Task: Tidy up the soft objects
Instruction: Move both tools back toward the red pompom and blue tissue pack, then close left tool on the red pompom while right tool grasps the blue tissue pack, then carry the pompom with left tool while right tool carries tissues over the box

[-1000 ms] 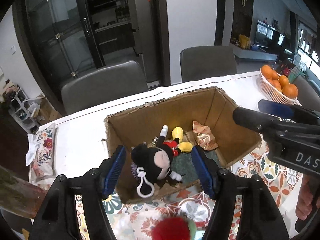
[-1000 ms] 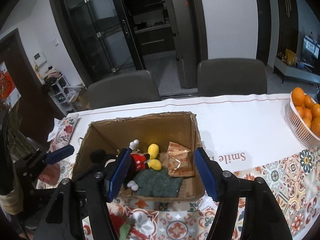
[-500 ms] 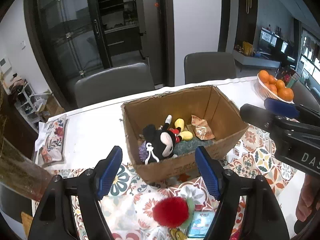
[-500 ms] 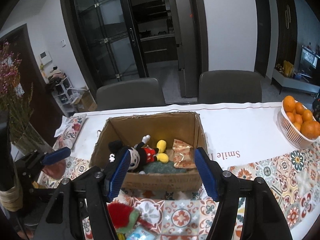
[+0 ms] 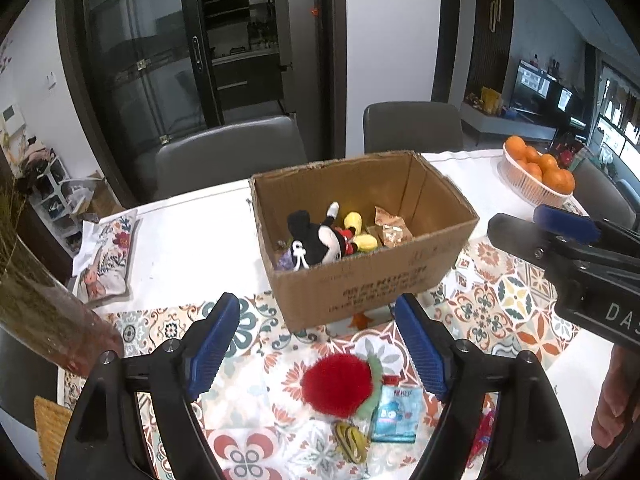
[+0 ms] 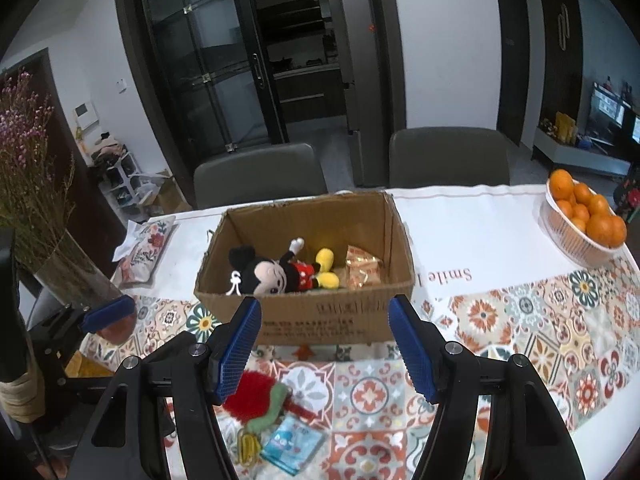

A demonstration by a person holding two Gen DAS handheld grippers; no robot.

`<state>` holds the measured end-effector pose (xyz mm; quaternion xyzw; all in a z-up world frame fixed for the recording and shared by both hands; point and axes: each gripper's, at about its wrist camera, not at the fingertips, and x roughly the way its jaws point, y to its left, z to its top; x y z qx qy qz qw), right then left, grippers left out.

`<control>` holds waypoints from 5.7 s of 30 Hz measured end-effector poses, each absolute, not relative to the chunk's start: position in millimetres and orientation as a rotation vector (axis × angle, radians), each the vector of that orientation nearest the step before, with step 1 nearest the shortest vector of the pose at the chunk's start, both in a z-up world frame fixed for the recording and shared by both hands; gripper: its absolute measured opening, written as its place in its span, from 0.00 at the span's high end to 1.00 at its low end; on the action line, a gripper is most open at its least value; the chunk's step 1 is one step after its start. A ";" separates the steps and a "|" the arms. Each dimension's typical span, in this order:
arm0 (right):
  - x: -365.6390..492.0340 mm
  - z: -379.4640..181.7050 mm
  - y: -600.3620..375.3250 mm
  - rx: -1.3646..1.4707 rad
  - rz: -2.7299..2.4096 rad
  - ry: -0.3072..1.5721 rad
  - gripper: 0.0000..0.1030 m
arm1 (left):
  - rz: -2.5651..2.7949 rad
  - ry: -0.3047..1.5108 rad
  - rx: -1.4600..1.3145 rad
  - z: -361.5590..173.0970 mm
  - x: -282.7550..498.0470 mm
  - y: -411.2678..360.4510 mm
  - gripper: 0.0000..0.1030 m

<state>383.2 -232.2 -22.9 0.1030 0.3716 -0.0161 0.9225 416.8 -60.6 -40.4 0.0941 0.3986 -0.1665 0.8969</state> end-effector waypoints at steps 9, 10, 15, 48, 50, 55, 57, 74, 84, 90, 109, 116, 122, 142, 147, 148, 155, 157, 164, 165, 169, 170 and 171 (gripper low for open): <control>356.2 -48.6 -223.3 0.267 -0.084 0.806 0.35 | -0.376 0.853 0.205 -58.4 398.7 -49.7 0.22; 353.7 -53.6 -222.3 0.277 -0.090 0.818 0.34 | -0.378 0.856 0.208 -60.1 397.4 -48.9 0.22; 345.6 -73.3 -216.9 0.298 -0.108 0.867 0.35 | -0.392 0.871 0.204 -71.6 390.2 -43.0 0.22; 339.8 -195.7 -180.2 0.560 -0.132 1.120 0.35 | -0.551 1.128 0.115 -156.4 421.2 -36.6 0.22; 342.4 -199.3 -179.3 0.562 -0.134 1.125 0.35 | -0.549 1.149 0.112 -162.8 424.9 -39.0 0.22; 349.8 -206.5 -177.8 0.561 -0.138 1.134 0.35 | -0.557 1.198 0.113 -177.2 431.5 -45.6 0.22; 352.9 -210.0 -177.6 0.565 -0.139 1.140 0.35 | -0.554 1.210 0.113 -181.8 434.3 -46.3 0.22; 376.4 -230.6 -167.6 0.507 -0.137 1.155 0.34 | -0.533 1.319 0.147 -225.9 451.5 -65.4 0.38; 372.9 -230.8 -174.9 0.468 -0.118 1.138 0.42 | -0.528 1.284 0.164 -226.3 447.0 -65.0 0.61; 364.4 -228.6 -184.9 0.459 -0.114 1.130 0.43 | -0.476 1.210 0.219 -210.1 437.2 -54.3 0.62; 332.2 -158.8 -202.8 0.449 -0.092 0.992 0.43 | -0.446 1.071 0.118 -160.8 402.0 -41.6 0.63; 331.1 -134.5 -200.7 0.422 -0.068 0.925 0.43 | -0.420 1.006 0.078 -132.3 389.4 -38.3 0.63; 325.4 -110.7 -204.5 0.395 -0.049 0.858 0.43 | -0.396 0.942 0.048 -105.0 375.6 -34.3 0.63; 312.9 -46.7 -219.1 0.355 0.016 0.680 0.43 | -0.361 0.778 -0.022 -37.4 341.4 -34.6 0.63; 317.3 -33.9 -226.3 0.358 0.030 0.650 0.43 | -0.363 0.742 -0.027 -23.1 342.6 -39.5 0.64; 318.4 -30.9 -228.2 0.358 0.031 0.641 0.43 | -0.363 0.735 -0.027 -19.7 343.6 -41.4 0.64; 327.5 -18.2 -240.6 0.380 0.033 0.605 0.43 | -0.367 0.712 -0.024 -5.9 352.3 -51.9 0.64; 330.3 -13.9 -244.5 0.385 0.036 0.594 0.43 | -0.367 0.703 -0.022 -2.5 355.3 -55.4 0.64; 338.4 -2.3 -254.4 0.377 0.032 0.564 0.43 | -0.370 0.672 -0.008 8.6 362.9 -66.6 0.63; 339.8 -0.8 -255.1 0.375 0.032 0.562 0.43 | -0.370 0.669 -0.006 10.2 365.0 -68.6 0.63; 348.6 4.6 -259.5 0.369 0.038 0.553 0.43 | -0.368 0.658 0.003 14.7 372.3 -73.0 0.64; 352.0 5.5 -261.4 0.373 0.043 0.556 0.43 | -0.369 0.658 0.003 15.7 374.9 -74.0 0.64; 355.0 6.3 -262.9 0.376 0.047 0.558 0.43 | -0.369 0.657 0.003 16.6 377.4 -75.4 0.64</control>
